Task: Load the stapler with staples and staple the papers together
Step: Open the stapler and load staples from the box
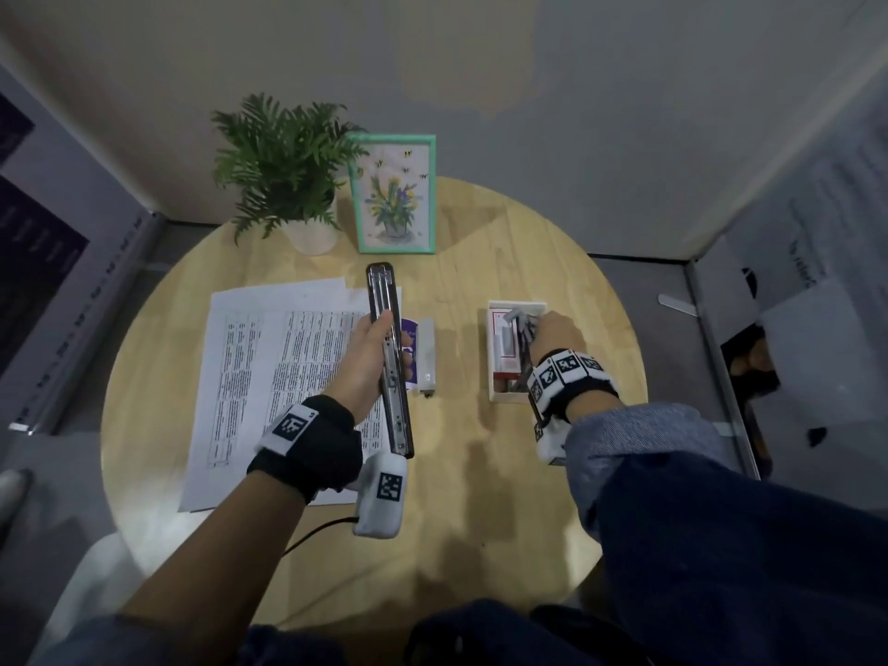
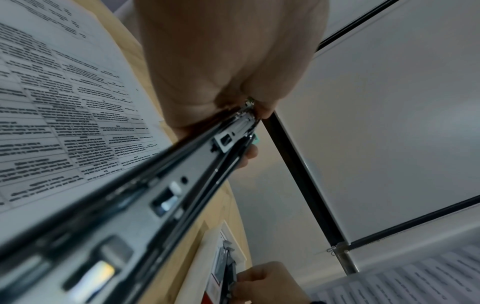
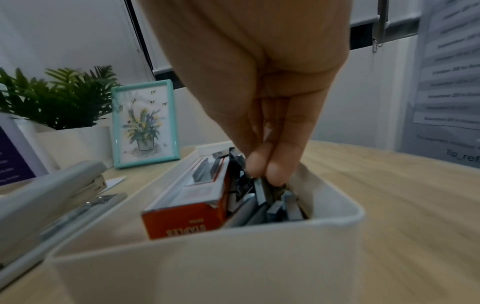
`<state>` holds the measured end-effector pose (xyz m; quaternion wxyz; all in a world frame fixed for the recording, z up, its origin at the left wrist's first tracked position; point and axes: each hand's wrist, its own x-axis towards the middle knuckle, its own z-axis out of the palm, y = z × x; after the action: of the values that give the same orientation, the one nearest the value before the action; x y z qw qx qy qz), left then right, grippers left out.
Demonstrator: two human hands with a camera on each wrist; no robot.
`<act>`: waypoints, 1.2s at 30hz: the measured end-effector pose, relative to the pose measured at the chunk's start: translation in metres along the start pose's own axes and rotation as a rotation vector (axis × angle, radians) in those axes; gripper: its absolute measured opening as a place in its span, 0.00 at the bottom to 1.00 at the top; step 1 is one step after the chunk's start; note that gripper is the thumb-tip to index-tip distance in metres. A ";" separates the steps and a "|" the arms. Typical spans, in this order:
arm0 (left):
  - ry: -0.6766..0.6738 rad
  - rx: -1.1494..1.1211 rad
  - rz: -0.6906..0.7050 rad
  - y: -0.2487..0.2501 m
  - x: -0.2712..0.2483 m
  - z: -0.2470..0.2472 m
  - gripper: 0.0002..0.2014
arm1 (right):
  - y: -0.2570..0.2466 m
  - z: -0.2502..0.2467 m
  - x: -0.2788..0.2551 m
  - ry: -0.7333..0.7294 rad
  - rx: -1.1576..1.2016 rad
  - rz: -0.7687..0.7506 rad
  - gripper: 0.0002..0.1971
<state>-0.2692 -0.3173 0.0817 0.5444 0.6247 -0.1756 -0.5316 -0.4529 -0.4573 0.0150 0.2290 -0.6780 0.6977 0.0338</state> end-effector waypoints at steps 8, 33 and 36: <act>-0.036 -0.003 -0.010 -0.005 -0.002 0.008 0.08 | 0.018 -0.013 -0.007 -0.098 0.318 0.012 0.12; -0.011 0.079 0.174 -0.013 -0.030 -0.022 0.09 | -0.075 -0.018 -0.113 -0.563 1.069 -0.429 0.10; -0.017 0.095 0.162 -0.016 -0.028 -0.030 0.09 | -0.076 -0.015 -0.118 -0.568 1.078 -0.426 0.06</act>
<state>-0.2596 -0.2745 0.0759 0.5537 0.6291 -0.2552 -0.4822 -0.3864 -0.3585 0.0916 0.7150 -0.5562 0.3789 -0.1895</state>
